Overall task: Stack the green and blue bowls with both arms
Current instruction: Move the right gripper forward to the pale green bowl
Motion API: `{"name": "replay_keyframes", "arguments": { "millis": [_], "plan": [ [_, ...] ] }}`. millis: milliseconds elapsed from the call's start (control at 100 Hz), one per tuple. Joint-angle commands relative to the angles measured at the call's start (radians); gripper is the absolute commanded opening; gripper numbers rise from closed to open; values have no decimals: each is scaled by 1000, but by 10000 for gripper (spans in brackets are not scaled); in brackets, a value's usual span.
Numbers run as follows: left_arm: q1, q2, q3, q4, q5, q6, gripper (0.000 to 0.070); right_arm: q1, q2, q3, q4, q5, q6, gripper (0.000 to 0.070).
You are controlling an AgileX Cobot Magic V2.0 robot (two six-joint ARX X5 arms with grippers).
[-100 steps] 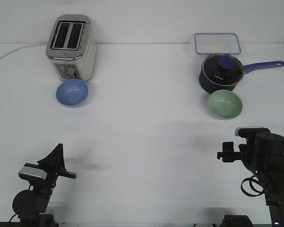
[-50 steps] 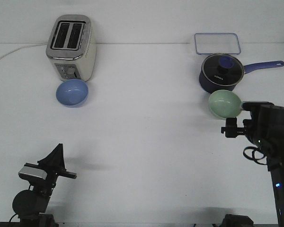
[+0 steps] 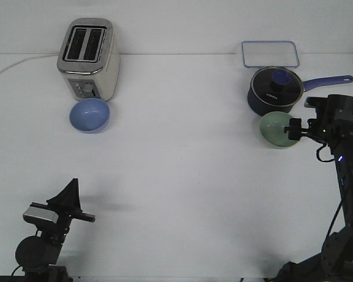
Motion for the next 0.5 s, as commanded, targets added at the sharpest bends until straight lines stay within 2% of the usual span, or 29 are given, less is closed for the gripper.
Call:
{"name": "replay_keyframes", "arguments": {
  "millis": [0,140,270,490],
  "plan": [
    [1,-2,-20,11,2,2,10,-10,49,24,36,-3,-24,496],
    [1,-2,-20,11,2,2,10,-15,115,24,112,-15,-32,496],
    [1,-2,-20,11,2,2,10,-21,163,24,157,-93,-32,496],
    [1,-2,-20,11,2,2,11,-23,228,24,178,-100,-32,495]
  ]
}}
